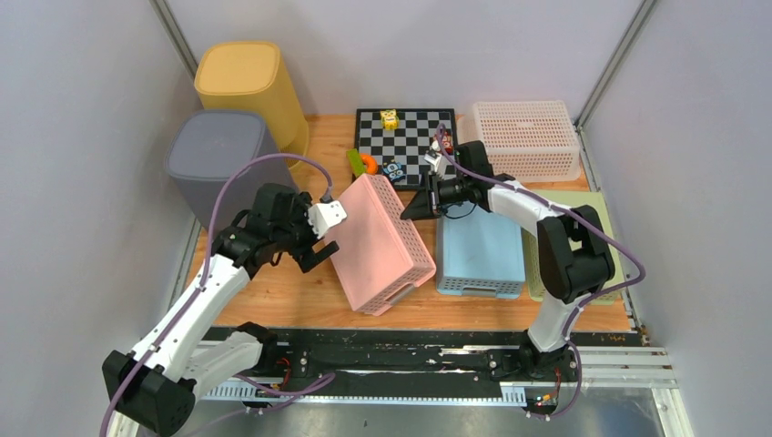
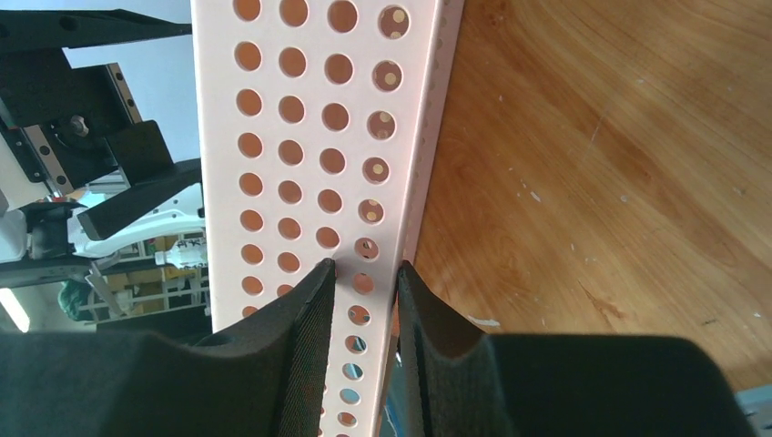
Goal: Turn the large container upside down
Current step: Turn the container upside down at the center of the board.
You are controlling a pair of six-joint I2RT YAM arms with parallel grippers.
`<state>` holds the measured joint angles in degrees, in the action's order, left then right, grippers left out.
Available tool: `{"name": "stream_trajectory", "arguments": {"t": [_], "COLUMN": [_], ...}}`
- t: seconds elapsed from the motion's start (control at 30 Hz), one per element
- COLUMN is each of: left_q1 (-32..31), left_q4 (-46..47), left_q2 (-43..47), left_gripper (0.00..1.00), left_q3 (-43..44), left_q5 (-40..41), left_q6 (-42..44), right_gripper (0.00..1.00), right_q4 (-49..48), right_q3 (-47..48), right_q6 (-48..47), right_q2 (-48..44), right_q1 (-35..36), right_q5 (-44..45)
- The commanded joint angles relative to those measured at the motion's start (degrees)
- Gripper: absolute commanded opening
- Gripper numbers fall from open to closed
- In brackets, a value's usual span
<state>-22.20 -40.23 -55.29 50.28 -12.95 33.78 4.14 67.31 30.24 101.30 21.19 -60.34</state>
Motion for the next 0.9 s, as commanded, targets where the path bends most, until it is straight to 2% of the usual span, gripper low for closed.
{"name": "stream_trajectory", "arguments": {"t": [0.0, 0.2, 0.43, 0.63, 0.87], "left_q1": [0.4, 0.4, 0.4, 0.4, 0.4], "left_q4": [-4.0, -0.2, 9.6, 17.5, 21.9], "left_q2": [1.1, -0.1, -3.2, -3.1, -5.3], "left_gripper": [1.00, 1.00, 1.00, 1.00, 1.00], "left_q3": [-0.8, -5.1, -9.4, -11.7, -10.8], "left_q5": [1.4, 5.1, 10.8, 10.1, 7.9], "left_q6": [5.0, 4.2, -2.7, -8.4, -14.2], "right_gripper": [0.32, 0.32, 0.33, 0.36, 0.38], "right_q4": [4.8, 7.2, 11.3, 14.1, 15.3], "right_q3": [1.9, 2.7, 3.4, 2.8, 2.3], "right_q6": [-5.8, -7.8, -11.7, -15.6, -18.6], "right_q2": [-1.9, -2.7, -3.8, -4.5, -4.3], "right_q1": [-0.7, -0.6, -0.6, -0.5, 0.4], "right_q5": [3.6, 5.9, 8.8, 10.8, 11.7]}}
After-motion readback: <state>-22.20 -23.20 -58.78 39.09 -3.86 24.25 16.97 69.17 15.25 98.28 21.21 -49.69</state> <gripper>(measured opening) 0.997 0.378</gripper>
